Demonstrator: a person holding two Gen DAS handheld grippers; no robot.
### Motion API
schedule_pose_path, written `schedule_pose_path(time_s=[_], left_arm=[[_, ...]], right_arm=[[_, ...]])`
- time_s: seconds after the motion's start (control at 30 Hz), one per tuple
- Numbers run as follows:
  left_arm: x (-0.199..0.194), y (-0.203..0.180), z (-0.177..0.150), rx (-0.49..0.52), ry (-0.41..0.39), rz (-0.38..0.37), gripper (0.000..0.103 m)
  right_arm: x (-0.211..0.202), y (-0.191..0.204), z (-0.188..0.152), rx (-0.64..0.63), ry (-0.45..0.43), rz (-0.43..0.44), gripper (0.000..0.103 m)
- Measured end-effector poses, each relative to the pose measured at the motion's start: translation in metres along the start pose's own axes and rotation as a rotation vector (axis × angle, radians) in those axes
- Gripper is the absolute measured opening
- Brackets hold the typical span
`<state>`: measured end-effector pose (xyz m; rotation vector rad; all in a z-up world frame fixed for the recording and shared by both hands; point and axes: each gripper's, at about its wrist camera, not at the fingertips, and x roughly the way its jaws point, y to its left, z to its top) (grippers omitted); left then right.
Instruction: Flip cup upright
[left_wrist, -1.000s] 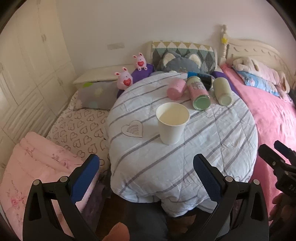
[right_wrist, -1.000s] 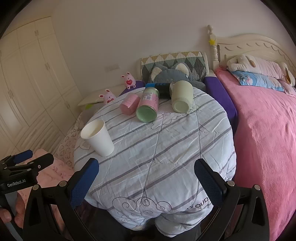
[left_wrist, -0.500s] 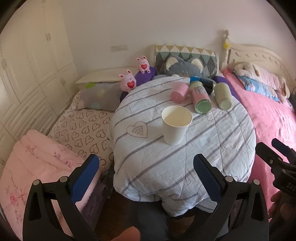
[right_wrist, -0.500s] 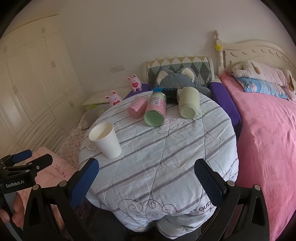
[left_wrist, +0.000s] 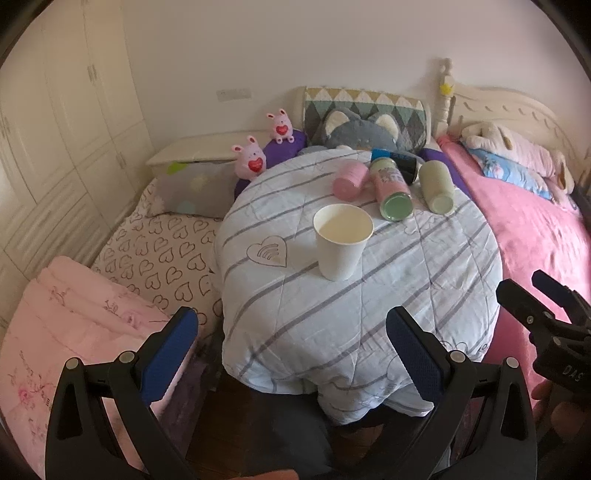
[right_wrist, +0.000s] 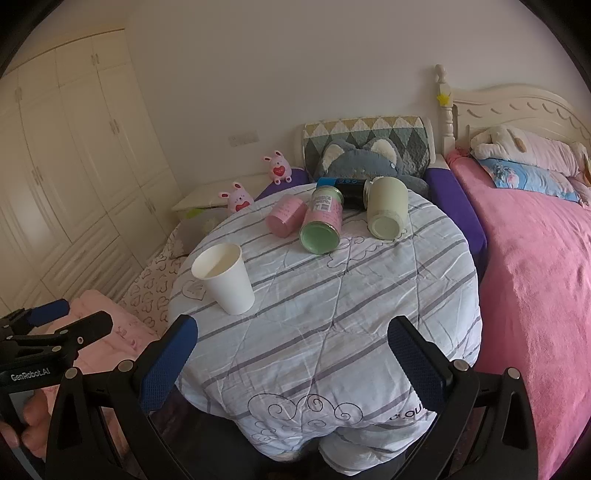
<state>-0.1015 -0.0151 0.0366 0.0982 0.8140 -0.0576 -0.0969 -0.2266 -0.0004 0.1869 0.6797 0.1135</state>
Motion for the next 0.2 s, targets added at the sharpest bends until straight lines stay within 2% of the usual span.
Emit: schedule_pose_path(time_s=[0.13, 0.2], left_arm=[[-0.0037, -0.0005, -0.0035, -0.001, -0.030, -0.029, 0.103], [-0.0042, -0.0027, -0.0041, 0.010, -0.044, -0.018, 0.103]], right_arm=[[-0.0002, -0.0006, 0.0002, 0.001, 0.003, -0.003, 0.103], [-0.0004, -0.0016, 0.0007, 0.001, 0.004, -0.009, 0.103]])
